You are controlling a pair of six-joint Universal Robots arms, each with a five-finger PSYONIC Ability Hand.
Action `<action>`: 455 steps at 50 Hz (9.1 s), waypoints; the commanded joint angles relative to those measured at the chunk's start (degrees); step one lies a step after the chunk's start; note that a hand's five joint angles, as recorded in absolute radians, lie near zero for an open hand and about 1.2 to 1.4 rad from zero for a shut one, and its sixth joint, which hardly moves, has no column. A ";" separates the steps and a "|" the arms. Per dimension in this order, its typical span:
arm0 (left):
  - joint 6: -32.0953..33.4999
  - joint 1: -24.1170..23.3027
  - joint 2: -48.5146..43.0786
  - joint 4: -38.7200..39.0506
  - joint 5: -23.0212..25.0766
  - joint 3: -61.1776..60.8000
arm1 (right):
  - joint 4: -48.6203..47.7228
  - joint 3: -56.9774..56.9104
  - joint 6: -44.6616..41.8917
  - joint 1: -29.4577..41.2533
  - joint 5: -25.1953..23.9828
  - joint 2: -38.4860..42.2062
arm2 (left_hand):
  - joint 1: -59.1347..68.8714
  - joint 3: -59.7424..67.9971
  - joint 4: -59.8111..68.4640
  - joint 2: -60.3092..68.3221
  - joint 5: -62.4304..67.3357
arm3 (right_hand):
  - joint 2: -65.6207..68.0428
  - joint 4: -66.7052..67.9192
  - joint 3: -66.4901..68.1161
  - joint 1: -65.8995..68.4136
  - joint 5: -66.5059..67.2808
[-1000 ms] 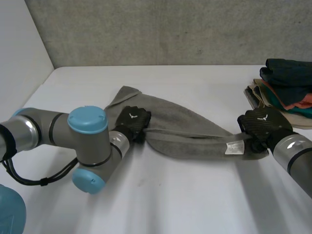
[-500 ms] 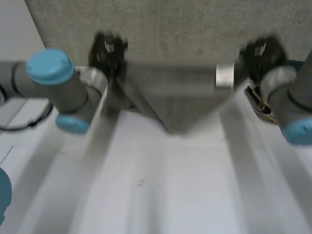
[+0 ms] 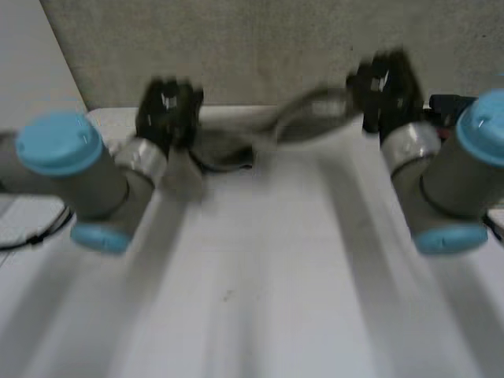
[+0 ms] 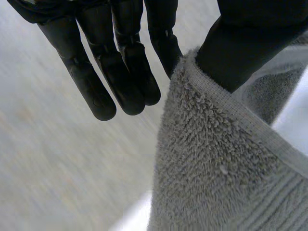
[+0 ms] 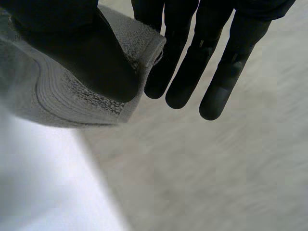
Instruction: Fold the laundry.
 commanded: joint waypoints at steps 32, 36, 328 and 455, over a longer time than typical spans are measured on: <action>1.84 6.88 2.44 -1.94 -0.36 -24.91 | 4.05 19.58 -0.70 -7.45 -6.01 -0.87 | -38.56 -41.80 -42.31 -42.05 -40.61 | 12.34 11.36 11.89 15.53 11.27; 2.28 8.98 3.49 -1.33 -0.10 -25.44 | 4.14 19.93 -0.70 -7.53 -6.36 -0.87 | -30.35 -33.59 -34.09 -33.83 -32.40 | 12.34 11.36 11.89 15.53 11.27; 9.41 3.28 12.73 -9.24 -1.50 -14.19 | -0.61 5.08 -14.68 15.57 -22.44 12.39 | -55.09 -58.33 -58.84 -58.58 -57.14 | 12.34 11.36 11.89 15.53 11.27; -7.56 -14.13 3.06 -35.78 23.72 18.51 | -4.02 26.27 10.11 9.69 -6.09 4.04 | -54.20 -57.45 -57.95 -57.69 -56.25 | -57.66 -58.64 -58.11 -54.47 -58.73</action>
